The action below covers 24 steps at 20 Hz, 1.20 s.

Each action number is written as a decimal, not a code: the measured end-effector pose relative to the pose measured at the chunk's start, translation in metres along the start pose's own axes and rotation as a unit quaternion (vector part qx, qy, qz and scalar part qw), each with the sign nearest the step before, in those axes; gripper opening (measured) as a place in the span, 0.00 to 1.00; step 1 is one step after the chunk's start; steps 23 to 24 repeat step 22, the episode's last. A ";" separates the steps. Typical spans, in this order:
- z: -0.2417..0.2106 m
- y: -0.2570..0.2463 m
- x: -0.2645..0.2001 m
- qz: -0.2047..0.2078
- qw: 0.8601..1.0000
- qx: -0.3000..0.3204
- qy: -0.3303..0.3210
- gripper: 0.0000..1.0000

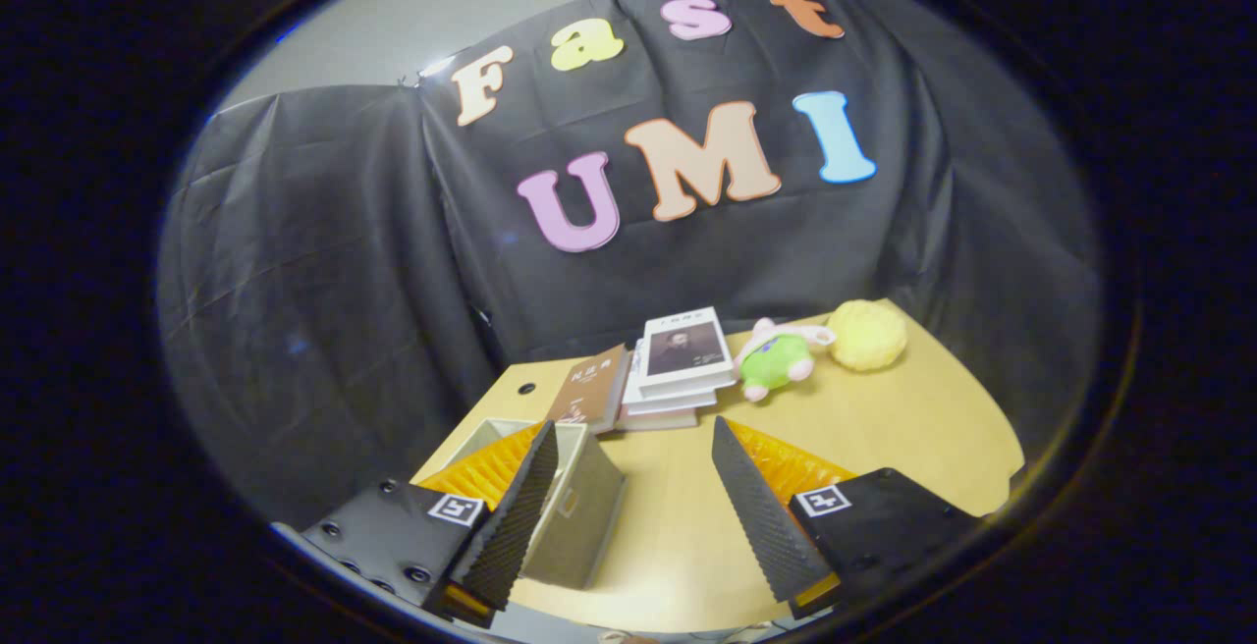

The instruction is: Open the storage box then place both shoes into the box .Put the left shoe in first, then the right shoe, with the right side of both shoes facing outward in a uniform manner.

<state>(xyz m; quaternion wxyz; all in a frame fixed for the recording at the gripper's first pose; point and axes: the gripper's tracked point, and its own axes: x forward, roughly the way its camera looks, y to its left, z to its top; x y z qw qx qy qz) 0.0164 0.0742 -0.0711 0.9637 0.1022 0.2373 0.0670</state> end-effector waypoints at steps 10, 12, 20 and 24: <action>0.052 -0.105 -0.047 -0.051 0.993 -0.055 -0.094 0.99; 0.057 -0.120 -0.053 -0.059 0.991 -0.058 -0.106 0.99; 0.073 -0.160 -0.065 -0.074 0.986 -0.066 -0.135 0.99; 0.075 -0.165 -0.066 -0.075 0.985 -0.067 -0.138 0.99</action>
